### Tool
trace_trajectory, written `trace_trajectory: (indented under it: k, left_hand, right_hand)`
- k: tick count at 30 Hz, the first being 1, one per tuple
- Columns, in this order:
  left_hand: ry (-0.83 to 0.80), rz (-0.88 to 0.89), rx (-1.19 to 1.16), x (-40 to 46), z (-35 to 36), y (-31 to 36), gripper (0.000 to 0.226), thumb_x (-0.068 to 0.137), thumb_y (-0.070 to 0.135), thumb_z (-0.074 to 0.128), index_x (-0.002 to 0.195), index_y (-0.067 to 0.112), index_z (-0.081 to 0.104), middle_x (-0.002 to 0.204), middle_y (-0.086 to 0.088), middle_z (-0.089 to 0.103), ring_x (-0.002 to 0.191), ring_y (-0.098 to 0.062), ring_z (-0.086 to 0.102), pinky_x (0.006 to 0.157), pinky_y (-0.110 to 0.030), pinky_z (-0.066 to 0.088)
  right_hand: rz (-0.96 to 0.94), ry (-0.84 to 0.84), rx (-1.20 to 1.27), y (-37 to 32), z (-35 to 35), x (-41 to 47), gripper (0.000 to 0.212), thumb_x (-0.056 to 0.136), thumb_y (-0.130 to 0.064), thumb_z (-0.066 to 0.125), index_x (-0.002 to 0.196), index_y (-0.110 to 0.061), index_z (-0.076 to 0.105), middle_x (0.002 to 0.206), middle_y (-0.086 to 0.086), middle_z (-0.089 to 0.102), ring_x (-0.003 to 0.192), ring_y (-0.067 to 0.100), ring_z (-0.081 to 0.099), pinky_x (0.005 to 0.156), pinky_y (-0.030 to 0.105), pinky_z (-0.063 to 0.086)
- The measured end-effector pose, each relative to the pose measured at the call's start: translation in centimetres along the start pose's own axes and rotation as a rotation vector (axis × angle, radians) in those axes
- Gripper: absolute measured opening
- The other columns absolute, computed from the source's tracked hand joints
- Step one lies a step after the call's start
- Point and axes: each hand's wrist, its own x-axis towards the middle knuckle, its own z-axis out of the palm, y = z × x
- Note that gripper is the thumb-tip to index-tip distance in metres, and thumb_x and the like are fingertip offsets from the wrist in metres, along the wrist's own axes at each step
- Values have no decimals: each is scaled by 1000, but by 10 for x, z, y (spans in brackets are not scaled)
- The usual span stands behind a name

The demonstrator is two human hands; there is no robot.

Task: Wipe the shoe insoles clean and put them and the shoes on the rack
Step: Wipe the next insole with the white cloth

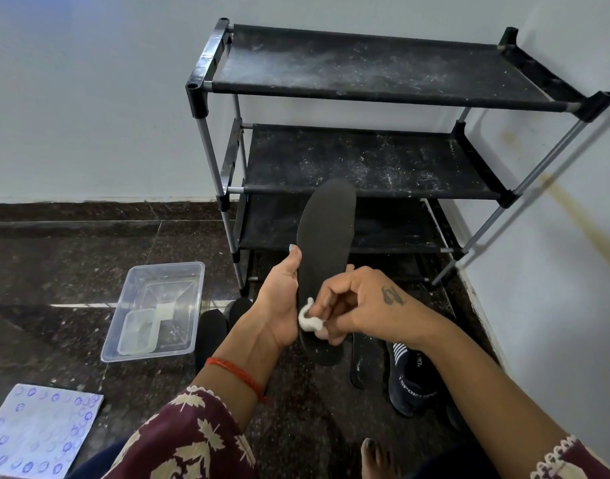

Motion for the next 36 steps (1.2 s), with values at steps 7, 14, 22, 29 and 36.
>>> trace_trajectory:
  k: [7, 14, 22, 29, 36]
  left_hand:
    - [-7, 7, 16, -2, 1, 1, 66, 99, 51, 21, 94, 4, 68, 87, -12, 74, 73, -22, 72, 73, -35, 49]
    - [77, -5, -41, -5, 3, 2, 62, 98, 53, 28, 97, 2, 63, 84, -16, 73, 68, -24, 72, 58, -33, 58]
    - [59, -34, -33, -3, 2, 1, 85, 97, 58, 19, 74, -1, 76, 86, -16, 73, 85, -28, 65, 74, -40, 47]
    - [33, 12, 13, -5, 6, 3, 73, 99, 53, 16, 91, 3, 69, 80, -15, 73, 72, -26, 69, 68, -39, 48]
    - [62, 8, -22, -3, 2, 3, 73, 96, 59, 18, 102, 3, 64, 101, -13, 70, 88, -27, 66, 74, -39, 49]
  right_hand:
    - [-62, 325, -124, 11, -4, 1, 20, 65, 0, 79, 76, -16, 73, 69, -4, 69, 62, 9, 66, 64, 32, 59]
    - [-103, 169, -37, 8, 9, 6, 18, 66, -2, 80, 80, -9, 70, 77, 2, 70, 66, 8, 66, 70, 16, 54]
    - [-197, -3, -235, 1, 3, -3, 23, 68, 1, 75, 71, -21, 72, 72, -13, 63, 68, 4, 62, 62, 16, 48]
    - [-89, 488, -129, 9, -4, 1, 20, 63, -5, 80, 71, -21, 70, 69, -6, 68, 63, 6, 64, 66, 30, 58]
    - [205, 252, 199, 8, 3, 2, 20, 68, 8, 74, 77, -10, 70, 68, 1, 63, 66, 9, 61, 59, 25, 54]
